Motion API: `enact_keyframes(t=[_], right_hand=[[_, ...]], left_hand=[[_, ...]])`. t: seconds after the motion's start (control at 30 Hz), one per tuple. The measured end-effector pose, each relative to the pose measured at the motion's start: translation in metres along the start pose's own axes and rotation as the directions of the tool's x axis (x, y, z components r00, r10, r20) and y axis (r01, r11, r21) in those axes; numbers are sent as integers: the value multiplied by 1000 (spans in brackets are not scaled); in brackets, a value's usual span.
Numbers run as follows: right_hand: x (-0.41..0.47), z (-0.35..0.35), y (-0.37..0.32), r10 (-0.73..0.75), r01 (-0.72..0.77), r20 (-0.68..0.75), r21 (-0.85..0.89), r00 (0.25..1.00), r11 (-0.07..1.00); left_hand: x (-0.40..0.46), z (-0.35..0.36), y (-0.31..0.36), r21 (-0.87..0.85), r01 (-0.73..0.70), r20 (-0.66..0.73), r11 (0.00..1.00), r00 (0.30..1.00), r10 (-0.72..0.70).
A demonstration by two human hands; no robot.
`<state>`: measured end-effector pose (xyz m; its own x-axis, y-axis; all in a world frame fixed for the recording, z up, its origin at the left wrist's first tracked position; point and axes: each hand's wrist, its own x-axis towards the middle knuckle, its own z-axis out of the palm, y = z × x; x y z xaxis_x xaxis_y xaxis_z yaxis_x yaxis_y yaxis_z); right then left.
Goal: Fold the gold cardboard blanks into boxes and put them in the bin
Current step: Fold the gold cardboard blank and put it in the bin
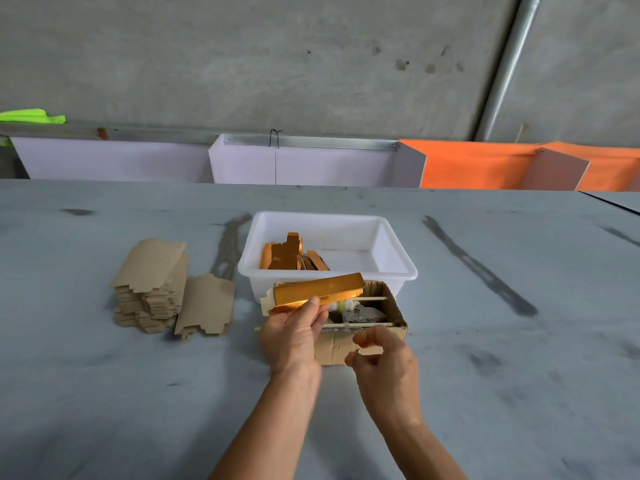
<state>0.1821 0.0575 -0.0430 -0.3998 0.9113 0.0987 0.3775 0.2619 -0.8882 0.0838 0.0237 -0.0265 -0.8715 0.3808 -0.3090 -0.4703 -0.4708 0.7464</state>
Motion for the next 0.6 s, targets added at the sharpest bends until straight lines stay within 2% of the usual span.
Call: enact_keyframes(t=[0.17, 0.3, 0.43, 0.6], right_hand=[[2, 12, 11, -90, 86, -72, -56, 993, 995], [6, 12, 18, -64, 63, -94, -9, 994, 998], [3, 3, 15, 19, -10, -39, 227, 999, 974], [-10, -12, -7, -53, 34, 22, 508, 998, 860]], left_hand=[[-1, 0, 0, 0, -17, 6, 1000, 1000, 17], [0, 1, 1, 10, -34, 24, 999, 999, 34], [0, -1, 3, 16, -56, 54, 998, 997, 55], [-3, -9, 4, 44, -106, 90, 993, 991, 102]])
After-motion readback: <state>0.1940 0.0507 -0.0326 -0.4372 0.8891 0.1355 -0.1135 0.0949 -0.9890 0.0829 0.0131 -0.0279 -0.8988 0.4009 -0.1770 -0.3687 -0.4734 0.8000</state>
